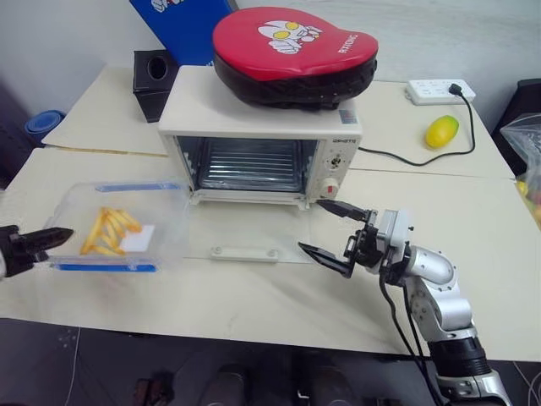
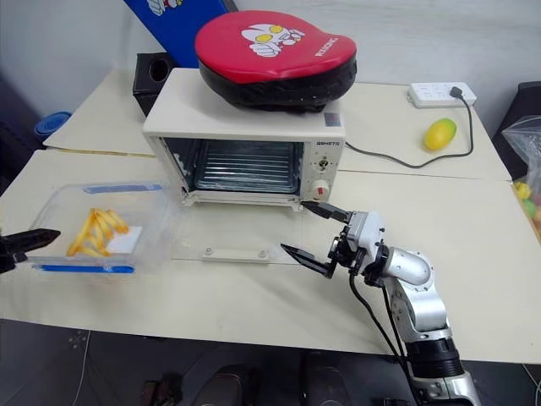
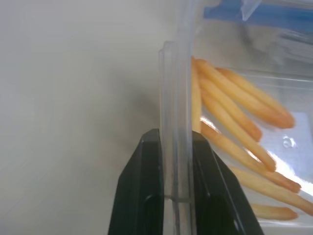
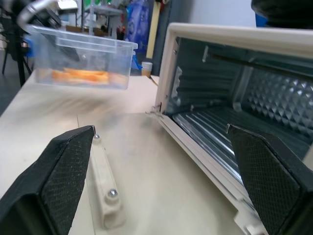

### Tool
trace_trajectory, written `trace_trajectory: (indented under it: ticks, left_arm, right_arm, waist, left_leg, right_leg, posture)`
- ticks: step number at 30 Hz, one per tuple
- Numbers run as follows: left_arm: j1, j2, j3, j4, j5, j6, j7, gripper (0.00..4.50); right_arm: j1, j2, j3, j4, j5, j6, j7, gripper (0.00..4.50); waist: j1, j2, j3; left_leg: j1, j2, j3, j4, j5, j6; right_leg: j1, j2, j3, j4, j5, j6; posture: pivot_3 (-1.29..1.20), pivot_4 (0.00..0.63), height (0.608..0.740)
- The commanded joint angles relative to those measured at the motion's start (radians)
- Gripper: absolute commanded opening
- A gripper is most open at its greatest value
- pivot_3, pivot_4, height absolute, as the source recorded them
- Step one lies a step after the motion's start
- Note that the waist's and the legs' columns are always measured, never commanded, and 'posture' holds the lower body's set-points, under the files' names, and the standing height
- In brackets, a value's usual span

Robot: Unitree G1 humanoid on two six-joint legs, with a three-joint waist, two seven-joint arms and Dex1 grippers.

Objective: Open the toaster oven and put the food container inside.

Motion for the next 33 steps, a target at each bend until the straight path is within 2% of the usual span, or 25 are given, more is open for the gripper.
trace_trajectory:
  ticks: [1,6,10,14,17,18,23,27,32,33]
  left_arm:
    - [-0.109,-0.087,-0.005,-0.167,-0.072,0.075,0.131,0.23]
    - [-0.303,-0.343,-0.196,-0.248,-0.034,0.075,0.378,0.23]
    - [-0.389,-0.523,-0.256,-0.241,0.004,0.075,0.498,0.23]
    - [-0.448,-0.622,-0.293,-0.222,0.085,0.075,0.573,0.23]
    - [-0.453,-0.635,-0.312,-0.218,0.103,0.075,0.564,0.23]
    - [-0.455,-0.643,-0.311,-0.216,0.106,0.075,0.561,0.94]
    - [-0.482,-0.667,-0.274,-0.21,0.094,-0.021,0.511,2.43]
    - [-0.46,-0.63,-0.228,-0.21,0.028,-0.139,0.38,2.43]
    - [-0.3,-0.392,-0.223,-0.183,-0.028,-0.375,0.007,2.43]
    - [-0.27,-0.349,-0.227,-0.166,-0.03,-0.42,-0.062,2.26]
  right_arm:
    - [0.022,-0.015,-0.033,-0.044,0.015,0.007,-0.02,4.5]
    - [0.067,-0.025,-0.046,-0.084,0.002,0.014,-0.059,4.5]
    - [0.117,-0.041,-0.068,-0.129,0.002,0.02,-0.09,4.5]
    - [0.171,-0.049,-0.079,-0.188,0.0,0.029,-0.127,4.5]
    - [0.195,-0.051,-0.079,-0.214,-0.003,0.035,-0.147,4.5]
    - [0.202,-0.05,-0.08,-0.22,-0.003,0.038,-0.154,4.5]
    - [0.239,-0.06,-0.083,-0.24,-0.008,0.054,-0.179,4.5]
    - [0.255,-0.077,-0.08,-0.261,0.004,0.095,-0.19,4.5]
    - [0.291,-0.13,-0.087,-0.371,0.18,0.292,-0.178,4.5]
    - [0.296,-0.149,-0.082,-0.388,0.198,0.326,-0.168,4.1]
  waist:
    - [0.009,0.0,0.0]
    - [0.021,0.0,0.0]
    - [0.011,-0.001,0.0]
    - [0.009,-0.001,0.0]
    - [0.009,-0.001,0.0]
    - [0.011,-0.001,0.0]
    - [0.015,-0.001,0.0]
    - [0.012,-0.001,0.0]
    - [0.005,0.0,0.001]
    - [0.007,0.0,0.001]
  left_leg:
    - [0.0,0.0,0.0,0.0,0.0,0.0]
    - [0.001,-0.001,0.0,0.002,0.001,-0.001]
    - [0.0,-0.001,0.0,0.001,0.001,-0.002]
    - [0.0,0.001,0.001,0.001,0.001,-0.004]
    - [0.0,0.001,0.001,0.001,0.002,-0.005]
    - [0.0,0.001,0.001,0.001,0.002,-0.005]
    - [0.001,0.001,0.0,0.002,0.002,-0.006]
    - [0.001,0.001,0.001,0.002,0.002,-0.006]
    - [0.001,0.003,0.001,0.001,0.003,-0.008]
    - [0.001,0.003,0.001,0.001,0.003,-0.008]
  right_leg:
    - [0.0,0.0,0.0,0.0,0.0,0.0]
    - [0.0,0.0,0.0,-0.001,0.0,0.0]
    - [0.0,0.001,0.0,0.001,0.001,0.001]
    - [-0.001,0.003,0.0,0.0,0.001,0.001]
    - [-0.001,0.003,0.0,-0.001,0.001,0.001]
    - [-0.001,0.003,0.0,-0.002,0.001,0.001]
    - [0.0,0.003,0.0,-0.003,0.001,0.001]
    - [0.0,0.003,0.0,-0.003,0.001,0.001]
    - [-0.001,0.004,0.0,-0.004,0.0,0.0]
    - [0.0,0.004,-0.001,-0.004,-0.001,-0.001]
  posture:
    - [0.0,0.15,0.74]
    - [0.0,0.15,0.74]
    - [0.0,0.15,0.74]
    - [0.0,0.15,0.74]
    - [0.0,0.15,0.74]
    - [0.0,0.15,0.74]
    - [0.0,0.15,0.74]
    - [0.0,0.15,0.74]
    - [0.0,0.15,0.74]
    - [0.0,0.15,0.74]
